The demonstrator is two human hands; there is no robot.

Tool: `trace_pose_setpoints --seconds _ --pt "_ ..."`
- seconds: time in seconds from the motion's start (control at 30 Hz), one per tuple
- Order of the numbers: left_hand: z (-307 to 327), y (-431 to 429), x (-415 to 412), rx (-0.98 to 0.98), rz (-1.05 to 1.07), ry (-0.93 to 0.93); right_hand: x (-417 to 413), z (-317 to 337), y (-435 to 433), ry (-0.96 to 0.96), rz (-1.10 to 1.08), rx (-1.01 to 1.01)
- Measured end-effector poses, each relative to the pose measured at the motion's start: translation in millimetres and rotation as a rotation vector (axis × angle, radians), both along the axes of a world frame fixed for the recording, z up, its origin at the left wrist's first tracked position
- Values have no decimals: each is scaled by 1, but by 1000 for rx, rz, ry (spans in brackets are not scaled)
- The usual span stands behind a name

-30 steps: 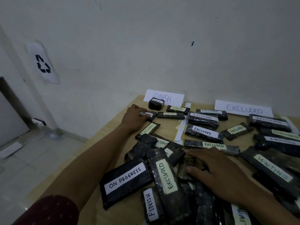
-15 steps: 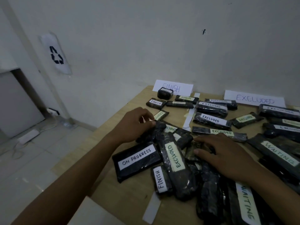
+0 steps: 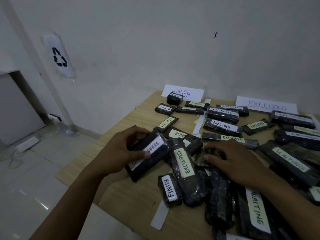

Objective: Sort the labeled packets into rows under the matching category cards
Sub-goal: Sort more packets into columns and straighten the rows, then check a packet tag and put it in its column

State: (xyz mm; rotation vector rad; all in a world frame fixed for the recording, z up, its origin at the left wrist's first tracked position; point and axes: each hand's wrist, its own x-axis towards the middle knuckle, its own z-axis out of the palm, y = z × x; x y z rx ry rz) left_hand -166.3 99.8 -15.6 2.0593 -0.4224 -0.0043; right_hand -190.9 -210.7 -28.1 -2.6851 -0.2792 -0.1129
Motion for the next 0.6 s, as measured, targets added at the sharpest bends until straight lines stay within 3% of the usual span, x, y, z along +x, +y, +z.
trace_pose_setpoints --seconds 0.1,0.17,0.27,0.4,0.6 --pt "10 -12 3 -296 12 34 1 -3 -2 -26 -25 69" --pt "16 -25 5 -383 -14 60 2 -1 -3 -153 -55 133" --pt "27 -51 7 -418 -109 70 -2 15 1 -292 -45 356" --pt "46 -95 9 -362 -259 37 -6 46 11 -126 88 697" --pt "60 -150 19 -334 -279 -73 -19 78 -30 -194 -78 827"
